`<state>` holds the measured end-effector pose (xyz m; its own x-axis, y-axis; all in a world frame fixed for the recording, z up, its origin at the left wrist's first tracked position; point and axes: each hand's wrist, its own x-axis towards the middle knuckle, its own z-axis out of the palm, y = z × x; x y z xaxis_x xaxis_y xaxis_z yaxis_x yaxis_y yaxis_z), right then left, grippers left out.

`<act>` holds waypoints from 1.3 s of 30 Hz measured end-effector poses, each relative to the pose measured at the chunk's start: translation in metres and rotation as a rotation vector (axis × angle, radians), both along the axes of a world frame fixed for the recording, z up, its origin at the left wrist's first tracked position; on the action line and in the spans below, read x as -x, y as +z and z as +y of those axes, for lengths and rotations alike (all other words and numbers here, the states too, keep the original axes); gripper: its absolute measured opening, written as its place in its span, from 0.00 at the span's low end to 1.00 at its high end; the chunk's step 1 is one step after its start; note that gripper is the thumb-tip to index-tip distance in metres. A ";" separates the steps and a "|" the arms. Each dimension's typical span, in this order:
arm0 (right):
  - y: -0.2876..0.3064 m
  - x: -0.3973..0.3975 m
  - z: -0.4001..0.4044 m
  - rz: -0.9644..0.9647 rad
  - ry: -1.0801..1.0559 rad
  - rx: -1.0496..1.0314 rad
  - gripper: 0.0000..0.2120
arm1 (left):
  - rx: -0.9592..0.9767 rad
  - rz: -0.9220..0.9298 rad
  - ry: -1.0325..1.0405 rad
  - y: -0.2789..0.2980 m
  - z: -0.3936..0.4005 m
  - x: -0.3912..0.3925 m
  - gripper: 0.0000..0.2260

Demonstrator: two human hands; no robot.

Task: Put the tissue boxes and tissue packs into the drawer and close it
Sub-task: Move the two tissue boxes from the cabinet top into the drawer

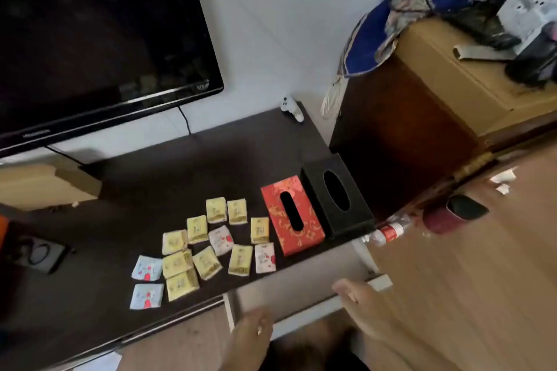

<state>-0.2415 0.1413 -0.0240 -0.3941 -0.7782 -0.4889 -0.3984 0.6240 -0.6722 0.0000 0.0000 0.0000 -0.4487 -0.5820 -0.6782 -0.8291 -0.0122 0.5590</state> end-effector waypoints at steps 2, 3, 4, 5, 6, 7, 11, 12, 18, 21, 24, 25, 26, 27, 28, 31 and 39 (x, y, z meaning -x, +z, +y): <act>-0.020 0.002 -0.004 0.043 -0.026 0.022 0.12 | 0.077 0.021 -0.004 -0.020 0.004 0.010 0.13; -0.031 0.002 -0.005 0.074 -0.009 0.010 0.12 | 0.106 0.030 -0.028 -0.026 0.008 0.014 0.12; -0.036 0.003 -0.009 0.100 0.004 -0.007 0.13 | 0.128 0.043 -0.026 -0.032 0.007 0.019 0.12; -0.046 0.001 -0.008 0.118 0.020 -0.014 0.13 | 0.143 0.055 -0.031 -0.040 0.011 0.021 0.12; -0.056 -0.001 -0.005 0.140 0.043 -0.026 0.13 | 0.146 0.053 -0.035 -0.047 0.017 0.023 0.12; -0.064 -0.002 -0.002 0.154 0.058 -0.022 0.12 | 0.156 0.052 -0.045 -0.056 0.020 0.023 0.12; -0.083 0.002 0.000 0.251 0.074 0.026 0.12 | 0.218 0.067 -0.109 -0.078 0.021 0.028 0.14; -0.083 0.005 -0.001 0.273 0.040 0.047 0.13 | 0.247 0.092 -0.107 -0.078 0.018 0.031 0.15; -0.059 0.054 -0.033 0.415 -0.224 0.256 0.17 | 0.436 0.299 0.117 -0.063 -0.030 0.084 0.16; -0.052 0.075 -0.060 0.446 -0.341 0.282 0.17 | 0.503 0.334 0.190 -0.062 -0.059 0.113 0.17; -0.050 0.091 -0.083 0.511 -0.408 0.274 0.18 | 0.505 0.328 0.242 -0.067 -0.079 0.134 0.19; -0.050 0.097 -0.089 0.522 -0.430 0.265 0.19 | 0.487 0.326 0.258 -0.069 -0.085 0.140 0.20; -0.051 0.102 -0.096 0.521 -0.450 0.252 0.21 | 0.466 0.320 0.275 -0.071 -0.090 0.146 0.22; -0.050 0.108 -0.103 0.508 -0.470 0.237 0.23 | 0.446 0.310 0.291 -0.073 -0.096 0.152 0.23; -0.050 0.115 -0.110 0.482 -0.486 0.213 0.26 | 0.427 0.296 0.307 -0.074 -0.101 0.158 0.25; -0.050 0.135 -0.131 0.371 -0.472 0.102 0.33 | 0.404 0.263 0.326 -0.080 -0.115 0.175 0.25; -0.063 0.166 -0.164 0.321 -0.448 -0.061 0.29 | 0.256 0.203 0.545 -0.093 -0.139 0.213 0.37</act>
<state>-0.4076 -0.0230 -0.0868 -0.8166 -0.4746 -0.3284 -0.2644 0.8134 -0.5181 -0.2133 -0.1388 -0.0935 -0.1480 -0.8954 -0.4200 -0.6185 -0.2476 0.7458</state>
